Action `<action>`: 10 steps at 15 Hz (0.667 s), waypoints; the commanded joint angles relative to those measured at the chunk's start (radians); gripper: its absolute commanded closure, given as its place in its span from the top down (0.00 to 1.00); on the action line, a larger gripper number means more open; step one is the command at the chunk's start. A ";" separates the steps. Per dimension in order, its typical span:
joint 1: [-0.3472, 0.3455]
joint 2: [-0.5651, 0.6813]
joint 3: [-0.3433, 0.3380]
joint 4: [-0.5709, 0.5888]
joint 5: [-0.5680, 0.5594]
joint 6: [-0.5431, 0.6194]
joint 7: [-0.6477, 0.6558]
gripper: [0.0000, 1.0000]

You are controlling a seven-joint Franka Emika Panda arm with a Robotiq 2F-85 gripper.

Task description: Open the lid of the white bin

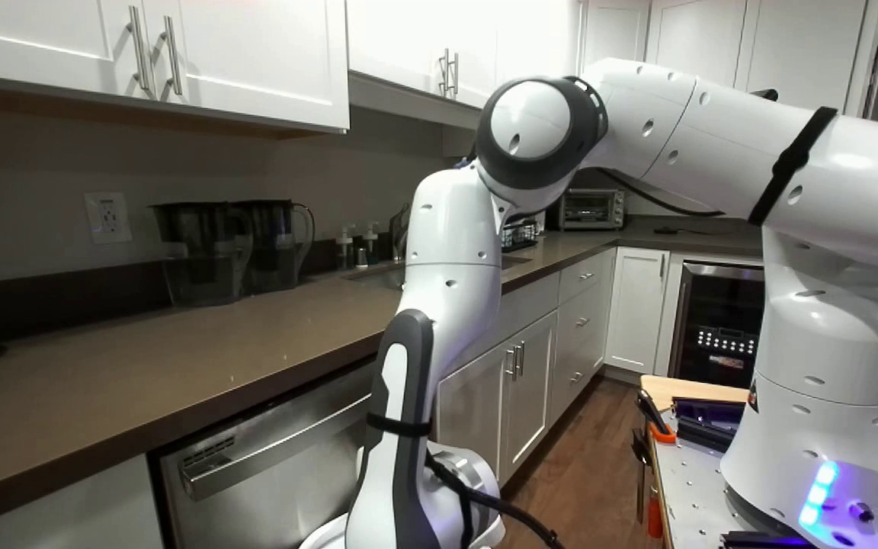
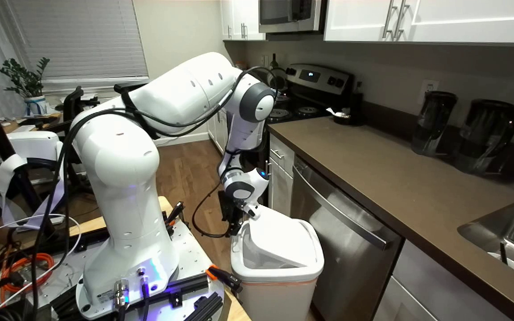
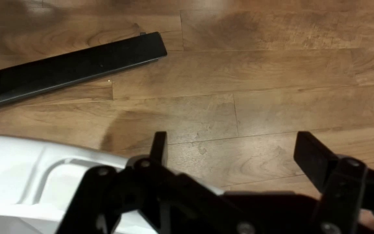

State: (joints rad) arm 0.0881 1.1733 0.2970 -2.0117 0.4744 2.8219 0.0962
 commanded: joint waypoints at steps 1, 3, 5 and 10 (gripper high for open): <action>-0.037 -0.209 0.039 -0.247 -0.022 0.014 0.019 1.00; -0.069 -0.308 0.068 -0.354 -0.021 0.001 -0.006 1.00; -0.099 -0.412 0.100 -0.460 -0.004 0.003 -0.005 1.00; -0.158 -0.644 0.159 -0.671 0.033 0.013 0.001 1.00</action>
State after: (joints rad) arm -0.0276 0.6852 0.4144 -2.5442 0.4788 2.8248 0.0955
